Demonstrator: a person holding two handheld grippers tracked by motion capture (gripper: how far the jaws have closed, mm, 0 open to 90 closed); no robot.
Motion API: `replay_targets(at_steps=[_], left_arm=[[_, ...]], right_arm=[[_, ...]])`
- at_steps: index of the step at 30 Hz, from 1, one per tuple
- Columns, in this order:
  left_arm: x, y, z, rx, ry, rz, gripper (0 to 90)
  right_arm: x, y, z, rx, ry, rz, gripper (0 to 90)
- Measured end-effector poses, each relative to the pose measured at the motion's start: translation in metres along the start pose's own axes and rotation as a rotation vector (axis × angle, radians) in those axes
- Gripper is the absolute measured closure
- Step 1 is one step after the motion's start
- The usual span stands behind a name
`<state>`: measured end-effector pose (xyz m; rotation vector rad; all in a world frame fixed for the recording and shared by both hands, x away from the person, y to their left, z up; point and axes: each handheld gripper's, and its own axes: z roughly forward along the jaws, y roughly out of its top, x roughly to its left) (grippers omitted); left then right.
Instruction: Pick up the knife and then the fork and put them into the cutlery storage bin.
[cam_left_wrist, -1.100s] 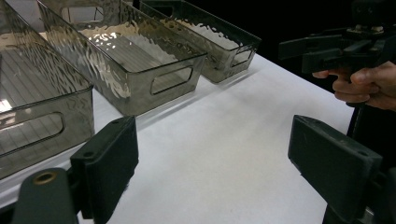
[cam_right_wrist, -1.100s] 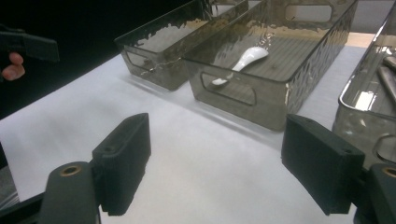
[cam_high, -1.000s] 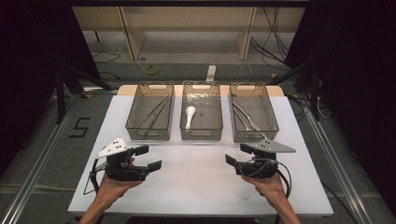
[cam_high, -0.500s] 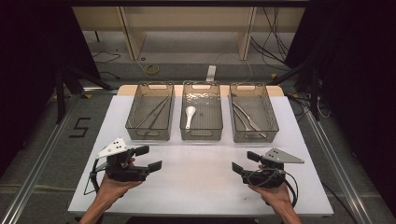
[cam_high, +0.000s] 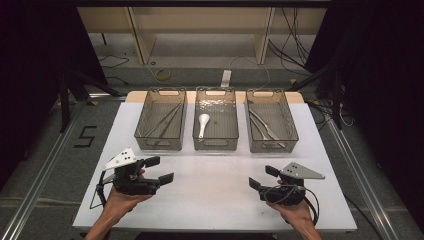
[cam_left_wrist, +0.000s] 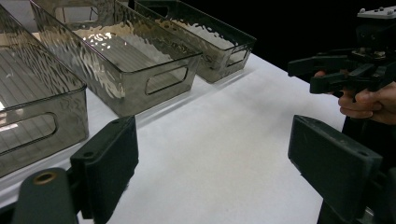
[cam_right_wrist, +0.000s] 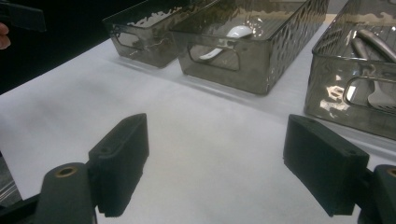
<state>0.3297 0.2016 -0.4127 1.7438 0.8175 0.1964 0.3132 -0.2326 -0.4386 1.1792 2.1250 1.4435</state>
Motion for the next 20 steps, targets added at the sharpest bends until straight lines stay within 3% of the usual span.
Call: replay_targets(at_steps=[20], left_arm=[[-0.0004,0.0000,0.0003,0.004,0.000,0.003,15.6]], right_arm=[[-0.0011,0.0017,-0.0020,-0.009,-0.014,-0.001,22.3]])
